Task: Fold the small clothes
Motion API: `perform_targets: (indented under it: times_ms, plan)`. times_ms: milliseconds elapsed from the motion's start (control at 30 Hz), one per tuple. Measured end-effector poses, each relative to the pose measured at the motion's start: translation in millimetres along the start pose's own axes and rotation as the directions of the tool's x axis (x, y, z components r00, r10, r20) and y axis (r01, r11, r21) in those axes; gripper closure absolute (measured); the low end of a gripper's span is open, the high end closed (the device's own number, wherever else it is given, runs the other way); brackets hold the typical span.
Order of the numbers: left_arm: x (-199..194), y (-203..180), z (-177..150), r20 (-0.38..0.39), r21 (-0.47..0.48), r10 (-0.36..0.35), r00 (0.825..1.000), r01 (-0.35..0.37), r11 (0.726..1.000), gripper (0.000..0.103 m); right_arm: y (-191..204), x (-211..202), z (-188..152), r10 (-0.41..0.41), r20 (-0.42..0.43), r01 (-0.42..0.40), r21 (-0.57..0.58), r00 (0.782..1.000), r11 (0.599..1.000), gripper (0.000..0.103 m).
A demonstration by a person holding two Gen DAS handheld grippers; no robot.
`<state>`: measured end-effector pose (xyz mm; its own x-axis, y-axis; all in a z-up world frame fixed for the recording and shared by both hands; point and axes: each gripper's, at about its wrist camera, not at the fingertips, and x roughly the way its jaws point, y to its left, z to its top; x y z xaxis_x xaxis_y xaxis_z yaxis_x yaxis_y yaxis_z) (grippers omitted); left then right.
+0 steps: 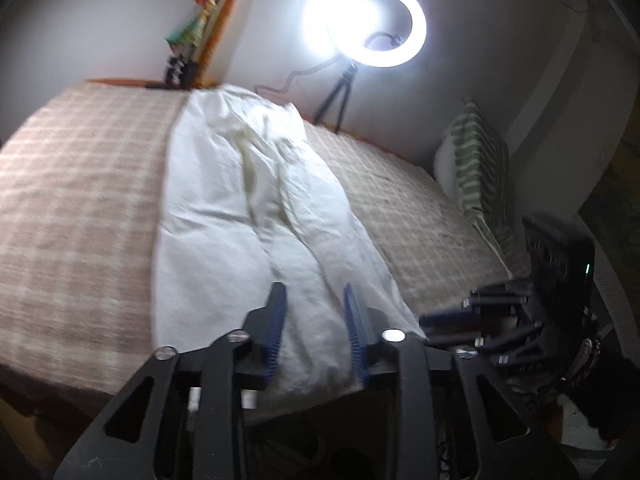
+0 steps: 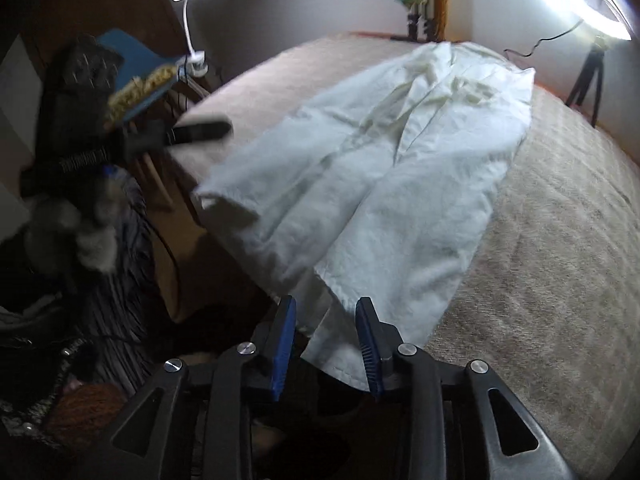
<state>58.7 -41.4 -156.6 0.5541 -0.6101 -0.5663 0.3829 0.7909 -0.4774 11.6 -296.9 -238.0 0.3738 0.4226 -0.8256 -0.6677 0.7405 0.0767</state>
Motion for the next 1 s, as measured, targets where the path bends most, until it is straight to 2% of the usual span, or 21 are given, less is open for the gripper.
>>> perform_targets:
  times_ms: [33, 100, 167, 233, 300, 367, 433, 533, 567, 600, 633, 700, 767, 833, 900, 1000]
  plan:
    - [7, -6, -3, -0.022, 0.001, -0.024, 0.999, 0.024, 1.000, 0.060, -4, -5, -1, -0.002, 0.021, 0.002, 0.024, 1.000, 1.000, 0.071]
    - [20, -22, -12, -0.049, 0.028, -0.047, 0.998, 0.048, 0.998, 0.059, -16, -15, -5, -0.043, 0.054, 0.038, 0.079, 0.998, 0.996, 0.071]
    - [31, -43, -22, -0.073, 0.117, -0.039, 0.997, 0.048, 0.992, 0.059, -35, -15, -7, -0.092, 0.043, 0.084, 0.162, 0.995, 0.983, 0.072]
    - [40, -63, -33, -0.089, 0.232, -0.007, 0.996, 0.027, 0.972, 0.058, -50, -11, -11, -0.092, 0.024, 0.083, 0.249, 0.996, 0.965, 0.072]
    - [46, -77, -44, -0.073, 0.347, 0.059, 0.996, -0.030, 0.937, 0.058, -61, -4, -16, -0.052, 0.025, 0.041, 0.314, 0.998, 0.949, 0.072]
    - [56, -87, -53, -0.040, 0.451, 0.145, 0.989, -0.112, 0.886, 0.058, -65, 3, -20, -0.010, 0.036, -0.003, 0.347, 0.999, 0.938, 0.071]
    - [65, -91, -59, -0.003, 0.519, 0.223, 0.975, -0.189, 0.833, 0.058, -68, 10, -21, 0.015, 0.042, -0.029, 0.364, 0.999, 0.931, 0.071]
    - [77, -89, -57, 0.050, 0.555, 0.285, 0.957, -0.264, 0.789, 0.058, -66, 21, -20, 0.021, 0.034, -0.032, 0.376, 0.999, 0.926, 0.073]
    - [79, -86, -54, 0.059, 0.550, 0.291, 0.955, -0.274, 0.789, 0.059, -67, 25, -19, 0.031, 0.031, -0.041, 0.379, 0.999, 0.924, 0.078]
    - [79, -84, -50, 0.066, 0.541, 0.287, 0.956, -0.276, 0.795, 0.068, -66, 28, -18, 0.034, 0.025, -0.041, 0.381, 0.999, 0.924, 0.082]
    - [78, -82, -46, 0.071, 0.530, 0.275, 0.959, -0.270, 0.804, 0.082, -64, 30, -18, 0.025, 0.020, -0.031, 0.379, 0.999, 0.925, 0.085]
    - [71, -81, -36, 0.077, 0.517, 0.245, 0.966, -0.249, 0.819, 0.091, -64, 29, -18, 0.012, 0.011, -0.015, 0.376, 1.000, 0.926, 0.094]
    - [63, -84, -32, 0.092, 0.534, 0.219, 0.971, -0.234, 0.812, 0.095, -67, 23, -19, 0.031, 0.028, -0.039, 0.403, 0.999, 0.914, 0.097]
    - [56, -87, -34, 0.104, 0.571, 0.219, 0.970, -0.239, 0.785, 0.096, -69, 15, -21, 0.035, 0.050, -0.053, 0.412, 0.998, 0.909, 0.098]
    - [53, -84, -40, 0.095, 0.601, 0.232, 0.968, -0.241, 0.762, 0.096, -65, 16, -22, -0.006, 0.028, -0.006, 0.390, 1.000, 0.921, 0.099]
    - [54, -77, -51, 0.055, 0.623, 0.264, 0.963, -0.239, 0.745, 0.096, -58, 24, -25, -0.055, -0.049, 0.068, 0.340, 0.997, 0.938, 0.101]
